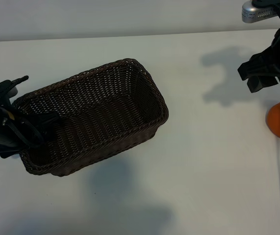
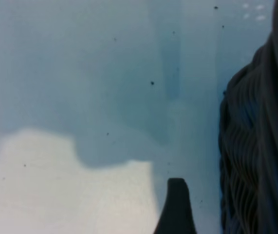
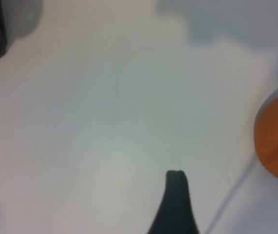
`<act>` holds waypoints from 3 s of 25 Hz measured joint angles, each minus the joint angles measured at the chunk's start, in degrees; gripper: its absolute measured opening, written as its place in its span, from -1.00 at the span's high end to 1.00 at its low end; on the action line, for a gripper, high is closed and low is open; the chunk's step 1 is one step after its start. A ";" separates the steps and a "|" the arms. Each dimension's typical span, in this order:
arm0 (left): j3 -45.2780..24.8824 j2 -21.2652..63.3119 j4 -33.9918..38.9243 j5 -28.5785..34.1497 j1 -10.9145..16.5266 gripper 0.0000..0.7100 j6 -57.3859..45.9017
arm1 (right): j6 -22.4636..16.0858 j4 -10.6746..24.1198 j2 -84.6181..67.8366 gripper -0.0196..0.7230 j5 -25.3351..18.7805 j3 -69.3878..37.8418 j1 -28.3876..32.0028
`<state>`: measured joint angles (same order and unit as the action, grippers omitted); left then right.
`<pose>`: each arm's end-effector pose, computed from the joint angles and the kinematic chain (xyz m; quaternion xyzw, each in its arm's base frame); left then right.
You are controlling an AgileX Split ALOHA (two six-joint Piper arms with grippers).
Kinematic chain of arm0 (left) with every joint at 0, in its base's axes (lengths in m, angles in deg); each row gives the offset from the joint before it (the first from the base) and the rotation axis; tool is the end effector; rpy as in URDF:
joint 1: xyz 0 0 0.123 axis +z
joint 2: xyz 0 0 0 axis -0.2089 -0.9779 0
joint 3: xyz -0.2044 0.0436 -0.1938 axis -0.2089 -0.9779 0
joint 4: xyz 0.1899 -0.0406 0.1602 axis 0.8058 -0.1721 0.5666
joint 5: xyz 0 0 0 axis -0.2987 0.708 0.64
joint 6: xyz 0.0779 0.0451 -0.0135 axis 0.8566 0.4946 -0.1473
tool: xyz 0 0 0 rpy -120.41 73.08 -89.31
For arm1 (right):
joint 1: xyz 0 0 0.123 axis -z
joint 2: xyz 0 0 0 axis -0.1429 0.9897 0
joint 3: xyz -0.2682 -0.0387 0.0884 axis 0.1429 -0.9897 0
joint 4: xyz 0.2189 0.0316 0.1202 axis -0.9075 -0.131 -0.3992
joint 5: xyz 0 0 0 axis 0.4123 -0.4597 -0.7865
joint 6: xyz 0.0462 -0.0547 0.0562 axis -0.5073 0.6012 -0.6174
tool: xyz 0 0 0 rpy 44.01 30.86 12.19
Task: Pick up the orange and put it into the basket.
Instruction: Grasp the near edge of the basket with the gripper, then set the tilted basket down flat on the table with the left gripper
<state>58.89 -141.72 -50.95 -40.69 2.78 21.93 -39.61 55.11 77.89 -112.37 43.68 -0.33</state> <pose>0.2604 -0.0426 0.1486 -0.2018 0.9574 -0.0745 0.1924 0.3040 0.0513 0.2952 -0.0804 0.9838 0.0413 0.1546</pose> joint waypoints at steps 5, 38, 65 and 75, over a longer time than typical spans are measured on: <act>0.00 -0.11 -0.30 -0.85 0.00 -0.66 0.00 | 0.00 0.00 0.00 -0.56 0.00 0.00 0.00; 0.06 -1.41 -19.28 -2.99 0.06 0.03 19.31 | 0.00 -0.04 0.00 -0.53 0.01 0.00 0.00; 15.83 -2.31 -54.32 8.39 0.06 0.48 58.93 | 0.00 -0.04 0.00 -0.53 -0.03 0.00 0.00; 31.44 -11.95 -34.93 18.85 0.06 0.54 45.36 | 0.00 -0.04 0.00 -0.53 -0.05 0.00 0.00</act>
<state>90.33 -153.67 -85.89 -21.84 2.84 67.29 -39.61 55.07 77.89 -112.43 43.68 -0.33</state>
